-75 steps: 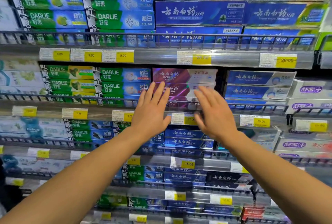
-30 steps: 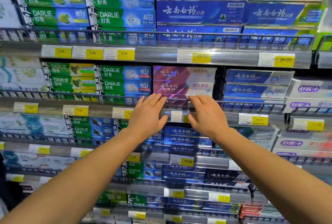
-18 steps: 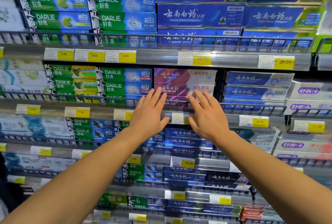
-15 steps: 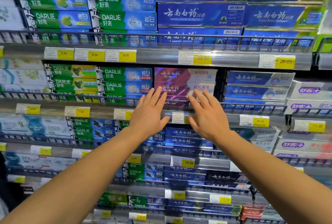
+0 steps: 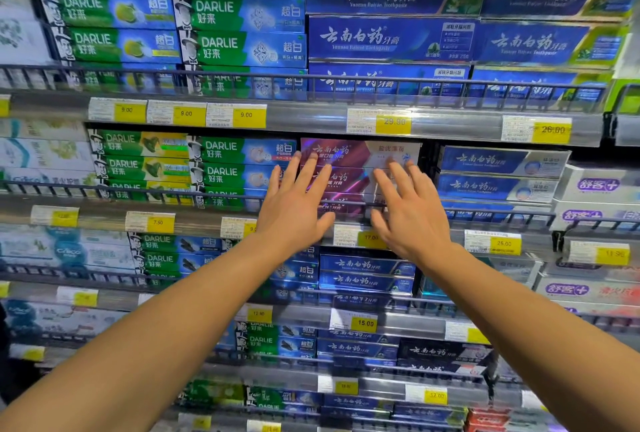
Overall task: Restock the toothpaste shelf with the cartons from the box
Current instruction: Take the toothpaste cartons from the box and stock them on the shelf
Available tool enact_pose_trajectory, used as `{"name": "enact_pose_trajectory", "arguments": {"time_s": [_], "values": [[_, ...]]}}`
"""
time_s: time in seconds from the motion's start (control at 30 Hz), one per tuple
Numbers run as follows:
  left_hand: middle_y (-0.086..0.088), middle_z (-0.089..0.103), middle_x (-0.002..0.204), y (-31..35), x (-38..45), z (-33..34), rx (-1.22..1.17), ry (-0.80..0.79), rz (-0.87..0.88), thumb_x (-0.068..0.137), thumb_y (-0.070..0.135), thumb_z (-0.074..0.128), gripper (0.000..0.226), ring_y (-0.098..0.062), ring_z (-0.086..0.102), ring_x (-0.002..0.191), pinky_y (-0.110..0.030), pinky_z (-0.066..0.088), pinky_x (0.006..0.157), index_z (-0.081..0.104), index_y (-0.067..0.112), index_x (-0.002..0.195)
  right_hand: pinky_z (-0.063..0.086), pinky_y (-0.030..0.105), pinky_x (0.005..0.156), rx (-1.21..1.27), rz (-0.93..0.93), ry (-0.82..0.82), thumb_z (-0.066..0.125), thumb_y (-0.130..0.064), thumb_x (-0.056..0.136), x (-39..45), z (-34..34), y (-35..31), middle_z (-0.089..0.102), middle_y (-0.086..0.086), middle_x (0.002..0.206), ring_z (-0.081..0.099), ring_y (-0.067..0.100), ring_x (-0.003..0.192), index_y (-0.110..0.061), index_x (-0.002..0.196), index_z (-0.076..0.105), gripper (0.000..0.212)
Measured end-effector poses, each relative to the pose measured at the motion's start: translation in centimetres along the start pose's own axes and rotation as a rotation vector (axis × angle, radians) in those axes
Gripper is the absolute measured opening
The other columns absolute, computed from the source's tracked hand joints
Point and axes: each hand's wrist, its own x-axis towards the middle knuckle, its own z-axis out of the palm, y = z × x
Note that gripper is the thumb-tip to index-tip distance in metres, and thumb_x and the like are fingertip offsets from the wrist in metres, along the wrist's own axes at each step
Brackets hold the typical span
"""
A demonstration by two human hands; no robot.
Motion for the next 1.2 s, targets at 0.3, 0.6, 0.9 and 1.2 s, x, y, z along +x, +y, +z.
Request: {"name": "enact_pose_trajectory", "arguments": {"time_s": [0.3, 0.6, 0.9, 1.2], "values": [[-0.002, 0.006, 0.161, -1.1, -0.2, -0.4, -0.038, 0.062, 0.043, 0.091, 0.056, 0.04, 0.077, -0.026, -0.006, 0.147, -0.05, -0.002, 0.118, 0.005, 0.025, 0.152, 0.027, 0.049, 0.112, -0.005, -0.016, 0.031, 0.037, -0.049, 0.087, 0.4, -0.4, -1.0, 0.039, 0.014, 0.146, 0.033, 0.039, 0.134, -0.012, 0.143, 0.038, 0.067], [-0.007, 0.008, 0.16, -1.6, 1.2, -1.5, -0.009, 0.122, 0.078, 0.089, 0.056, 0.043, 0.078, -0.027, -0.005, 0.147, -0.049, -0.002, 0.118, 0.01, 0.023, 0.152, 0.027, 0.048, 0.114, 0.073, 0.204, 0.084, 0.038, -0.045, 0.088, 1.1, -0.8, 0.2, 0.032, 0.019, 0.15, 0.031, 0.038, 0.136, -0.005, 0.143, 0.034, 0.068], [-0.011, 0.012, 0.158, -1.0, 2.1, -1.5, 0.056, 0.12, -0.002, 0.086, 0.06, 0.044, 0.082, -0.034, -0.004, 0.146, -0.058, 0.0, 0.116, 0.01, 0.023, 0.151, 0.027, 0.047, 0.114, 0.06, 0.19, 0.038, 0.039, -0.045, 0.089, 0.3, -0.3, 1.0, 0.03, 0.016, 0.152, 0.029, 0.035, 0.138, -0.008, 0.146, 0.03, 0.069], [-0.01, 0.018, 0.156, -0.9, 2.5, -1.5, 0.023, 0.141, -0.076, 0.085, 0.056, 0.047, 0.08, -0.035, 0.002, 0.144, -0.057, 0.0, 0.116, 0.015, 0.02, 0.149, 0.028, 0.044, 0.114, 0.181, 0.225, 0.065, 0.05, -0.04, 0.09, -0.3, 0.5, 1.5, 0.025, 0.017, 0.153, 0.027, 0.033, 0.138, -0.011, 0.148, 0.026, 0.069]]}}
